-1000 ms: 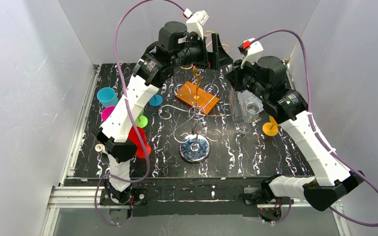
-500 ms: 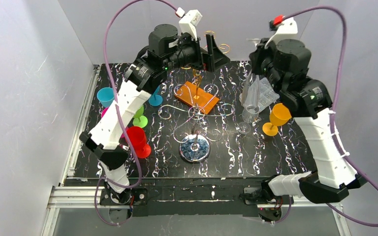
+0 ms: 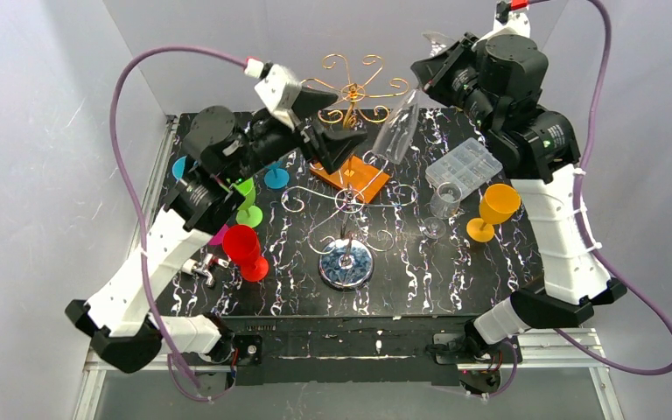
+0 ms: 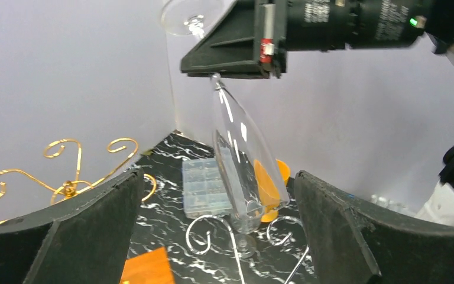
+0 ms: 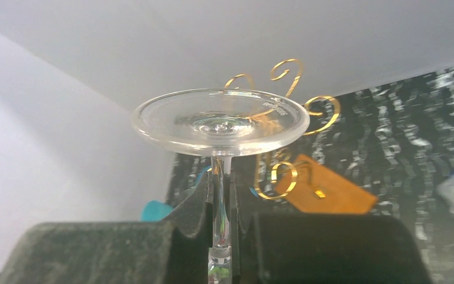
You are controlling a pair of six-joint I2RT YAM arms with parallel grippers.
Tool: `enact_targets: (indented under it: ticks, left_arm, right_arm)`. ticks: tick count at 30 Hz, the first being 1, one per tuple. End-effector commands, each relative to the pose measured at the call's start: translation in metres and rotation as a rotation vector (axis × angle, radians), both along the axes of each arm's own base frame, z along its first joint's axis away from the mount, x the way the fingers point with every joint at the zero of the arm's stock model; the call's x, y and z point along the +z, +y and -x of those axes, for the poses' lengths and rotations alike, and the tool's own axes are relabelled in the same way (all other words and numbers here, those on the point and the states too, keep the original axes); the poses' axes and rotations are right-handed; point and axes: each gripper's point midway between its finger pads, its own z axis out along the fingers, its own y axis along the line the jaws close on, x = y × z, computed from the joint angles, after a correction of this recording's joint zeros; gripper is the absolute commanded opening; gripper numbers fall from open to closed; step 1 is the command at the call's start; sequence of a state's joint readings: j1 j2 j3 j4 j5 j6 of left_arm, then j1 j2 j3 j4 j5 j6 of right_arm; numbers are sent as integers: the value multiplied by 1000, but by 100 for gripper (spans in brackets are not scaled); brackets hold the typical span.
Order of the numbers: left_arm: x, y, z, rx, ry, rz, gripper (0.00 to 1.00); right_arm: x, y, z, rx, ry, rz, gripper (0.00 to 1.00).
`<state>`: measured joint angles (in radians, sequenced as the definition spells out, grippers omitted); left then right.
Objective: Take the wine glass off the wine glass rack
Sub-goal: Place the wine glass at the center of the board.
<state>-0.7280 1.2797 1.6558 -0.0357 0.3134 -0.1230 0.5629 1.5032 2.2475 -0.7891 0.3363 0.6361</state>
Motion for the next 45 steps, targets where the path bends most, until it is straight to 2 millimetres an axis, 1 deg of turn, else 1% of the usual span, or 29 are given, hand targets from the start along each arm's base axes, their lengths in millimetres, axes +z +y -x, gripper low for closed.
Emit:
enact_targets:
  ticks: [1, 2, 4, 6, 9, 12, 16, 19, 22, 24, 28, 30, 31, 33, 39, 45]
  left_arm:
    - [26, 21, 22, 20, -304, 5, 96]
    - [19, 23, 23, 25, -323, -5, 96]
    - [14, 27, 29, 25, -380, -22, 96]
    - [7, 27, 34, 9, -448, -48, 94]
    - [5, 29, 36, 13, -495, -60, 93]
    - [4, 28, 35, 19, -543, -67, 88]
    - [6, 24, 26, 41, -562, -66, 80]
    - [8, 23, 18, 76, -562, -49, 75]
    - [13, 21, 14, 88, -558, -17, 68]
    - [16, 19, 12, 95, -550, 0, 61]
    - [16, 12, 9, 100, -538, 12, 52]
    - [17, 10, 8, 115, -544, 20, 49]
    - [19, 10, 6, 134, -546, 28, 46]
    - [23, 11, 1, 179, -543, 53, 41]
    - [31, 3, -6, 232, -548, 96, 30]
    - [36, -1, -13, 264, -544, 128, 19]
  right_arm:
    - [59, 22, 14, 115, -116, -299, 1]
    - [64, 24, 15, 125, -123, -320, 1]
    - [72, 27, 16, 144, -137, -361, 1]
    - [79, 29, 18, 161, -148, -399, 1]
    - [88, 33, 22, 192, -165, -447, 1]
    - [94, 41, 25, 236, -164, -475, 1]
    - [92, 49, 27, 284, -144, -511, 1]
    - [90, 51, 30, 296, -134, -527, 1]
    - [87, 48, 31, 289, -134, -541, 1]
    - [87, 46, 32, 282, -138, -561, 1]
    - [89, 37, 36, 259, -160, -625, 1]
    - [88, 36, 36, 255, -163, -658, 1]
    - [84, 37, 34, 255, -157, -673, 1]
    - [83, 37, 34, 255, -156, -706, 1]
    - [81, 34, 33, 250, -156, -778, 1]
    - [79, 33, 32, 246, -155, -803, 1]
